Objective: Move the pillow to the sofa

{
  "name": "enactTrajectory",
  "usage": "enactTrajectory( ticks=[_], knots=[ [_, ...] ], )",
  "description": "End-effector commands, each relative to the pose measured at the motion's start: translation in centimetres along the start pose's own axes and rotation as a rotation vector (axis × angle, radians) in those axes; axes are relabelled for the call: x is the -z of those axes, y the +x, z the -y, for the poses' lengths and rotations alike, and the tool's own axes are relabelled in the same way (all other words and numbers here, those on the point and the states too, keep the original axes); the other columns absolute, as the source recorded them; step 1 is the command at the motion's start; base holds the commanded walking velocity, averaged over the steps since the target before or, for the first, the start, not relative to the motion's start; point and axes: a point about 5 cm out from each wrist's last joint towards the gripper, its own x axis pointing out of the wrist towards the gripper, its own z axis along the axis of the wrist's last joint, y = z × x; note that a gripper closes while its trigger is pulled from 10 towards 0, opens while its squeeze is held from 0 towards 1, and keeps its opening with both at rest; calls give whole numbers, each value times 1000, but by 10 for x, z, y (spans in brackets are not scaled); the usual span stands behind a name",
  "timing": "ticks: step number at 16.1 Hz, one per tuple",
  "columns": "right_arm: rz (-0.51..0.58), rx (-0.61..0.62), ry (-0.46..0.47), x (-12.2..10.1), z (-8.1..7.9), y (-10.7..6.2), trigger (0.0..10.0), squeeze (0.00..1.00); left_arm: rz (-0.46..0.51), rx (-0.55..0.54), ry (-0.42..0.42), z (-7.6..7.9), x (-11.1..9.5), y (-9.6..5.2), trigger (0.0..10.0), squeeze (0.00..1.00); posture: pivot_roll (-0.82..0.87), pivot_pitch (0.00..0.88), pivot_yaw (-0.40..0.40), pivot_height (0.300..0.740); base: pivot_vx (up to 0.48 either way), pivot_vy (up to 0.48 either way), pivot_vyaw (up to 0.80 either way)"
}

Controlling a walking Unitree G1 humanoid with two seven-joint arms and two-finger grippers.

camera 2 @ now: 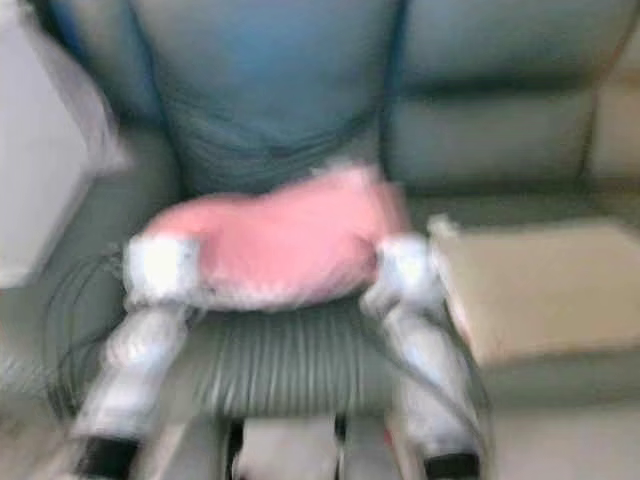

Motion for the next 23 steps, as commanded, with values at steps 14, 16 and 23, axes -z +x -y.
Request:
enactTrajectory(
  ticks=[14, 16, 23],
  knots=[
    [81, -16, 36, -13, -8, 5, 10000, 0, -33, 4, 51, -9, 13, -6, 10000, 0, 15, 0, 25, 676, 0, 0, 0],
    [77, -4, 28, -13, -2, 6, 10000, 0, -44, 13, 50, -7, 14, -5, 10000, 0, 13, 0, 28, 676, 0, 0, 0],
    [14, 38, 40, -5, 22, 3, 10000, 0, -131, 19, 87, -11, 30, 15, 10000, 0, 0, 0, 44, 647, 0, 0, 0]
  ],
)
